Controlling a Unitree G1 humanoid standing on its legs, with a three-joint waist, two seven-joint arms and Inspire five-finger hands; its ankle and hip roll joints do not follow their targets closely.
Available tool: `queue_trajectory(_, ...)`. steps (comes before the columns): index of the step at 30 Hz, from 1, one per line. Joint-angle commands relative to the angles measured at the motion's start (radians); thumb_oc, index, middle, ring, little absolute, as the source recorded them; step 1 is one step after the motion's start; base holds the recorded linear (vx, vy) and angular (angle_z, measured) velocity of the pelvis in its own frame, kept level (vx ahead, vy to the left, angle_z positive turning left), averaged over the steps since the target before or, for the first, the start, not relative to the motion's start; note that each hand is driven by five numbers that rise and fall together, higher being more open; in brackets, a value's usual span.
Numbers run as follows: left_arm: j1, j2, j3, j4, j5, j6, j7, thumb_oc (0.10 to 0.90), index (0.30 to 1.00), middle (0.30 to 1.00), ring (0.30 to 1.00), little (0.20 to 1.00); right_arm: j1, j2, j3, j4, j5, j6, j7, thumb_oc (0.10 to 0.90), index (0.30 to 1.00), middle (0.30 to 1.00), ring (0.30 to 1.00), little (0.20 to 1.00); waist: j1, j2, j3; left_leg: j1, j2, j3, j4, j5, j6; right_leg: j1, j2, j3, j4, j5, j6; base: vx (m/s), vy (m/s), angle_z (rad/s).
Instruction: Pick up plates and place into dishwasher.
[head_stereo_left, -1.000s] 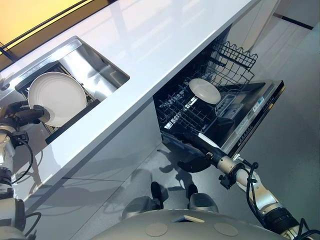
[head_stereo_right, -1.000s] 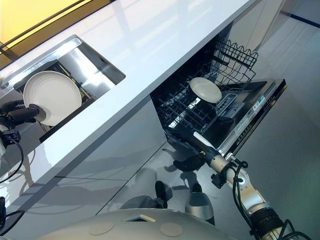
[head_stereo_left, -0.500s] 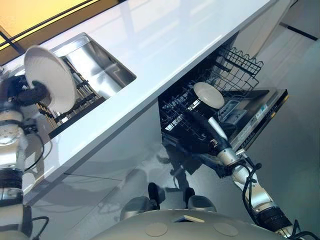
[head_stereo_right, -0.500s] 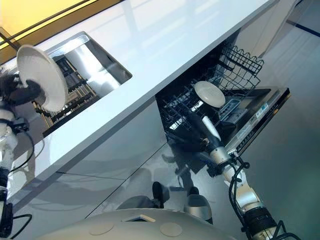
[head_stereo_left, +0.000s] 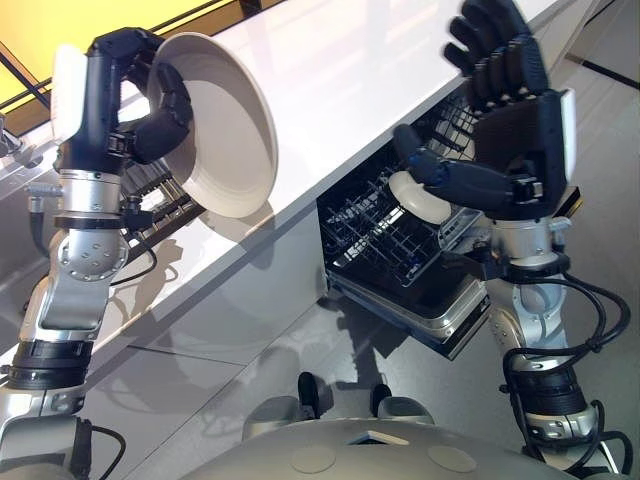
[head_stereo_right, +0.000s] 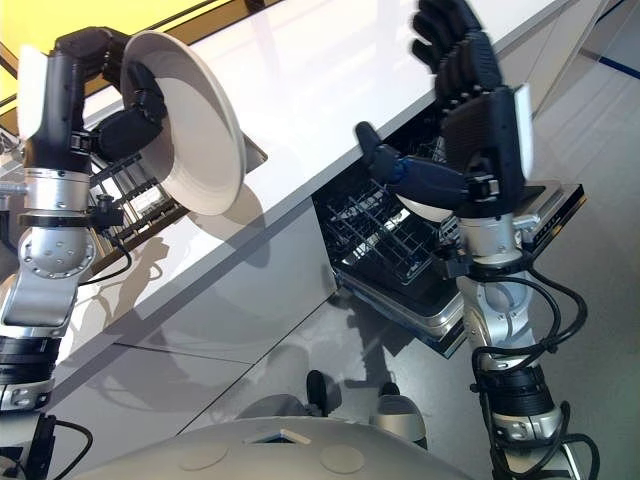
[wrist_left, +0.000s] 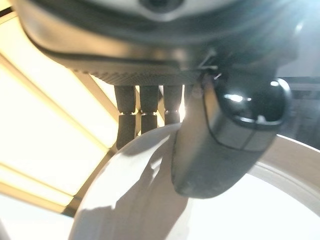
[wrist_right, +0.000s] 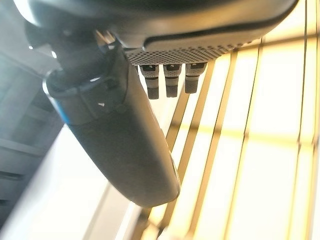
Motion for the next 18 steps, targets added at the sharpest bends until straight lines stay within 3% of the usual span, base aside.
queue_trajectory(1,-0.157,0.000,-0.017,0.012,0.075,-0.060,0.165,0.100,0.300,0.300,0.300,0.200,-0.091,0.034,0.054,-0.083,0.086,0.009,0.057,0.800,0.900,0.900,0.900,0.900,0.007,0.004,-0.107,0.048,-0.048,-0.020,0.010,-0.147,0.009,-0.083,0.072,0.007,0.106,-0.079,0.001,0.01,-0.043,0.01)
queue_trajectory(7,-0.236,-0.063,-0.133,0.017,0.217,0.000,0.300,0.100,0.300,0.300,0.300,0.200,-0.152,0.096,0.156,-0.075,0.131,0.046,0.012,0.800,0.900,0.900,0.900,0.900,0.008,-0.006,-0.117,0.047,-0.045,-0.022,0.009,-0.142,0.003,-0.075,0.077,0.006,0.101,-0.080,-0.004,0.01,-0.033,0.02)
queue_trajectory(13,-0.278,-0.080,-0.177,0.029,0.293,0.057,0.386,0.100,0.300,0.300,0.300,0.200,-0.174,0.129,0.198,-0.084,0.214,0.096,-0.003,0.800,0.900,0.900,0.900,0.900,0.006,-0.011,-0.121,0.048,-0.044,-0.022,0.007,-0.142,0.001,-0.071,0.079,0.006,0.097,-0.080,-0.007,0.01,-0.008,0.01)
queue_trajectory(18,-0.291,-0.090,-0.211,0.085,0.315,0.073,0.489,0.100,0.300,0.300,0.300,0.200,-0.183,0.150,0.224,-0.075,0.208,0.127,-0.050,0.800,0.900,0.900,0.900,0.900,0.002,-0.013,-0.124,0.053,-0.046,-0.020,0.009,-0.144,-0.001,-0.064,0.081,0.010,0.089,-0.077,-0.009,0.00,-0.003,0.01)
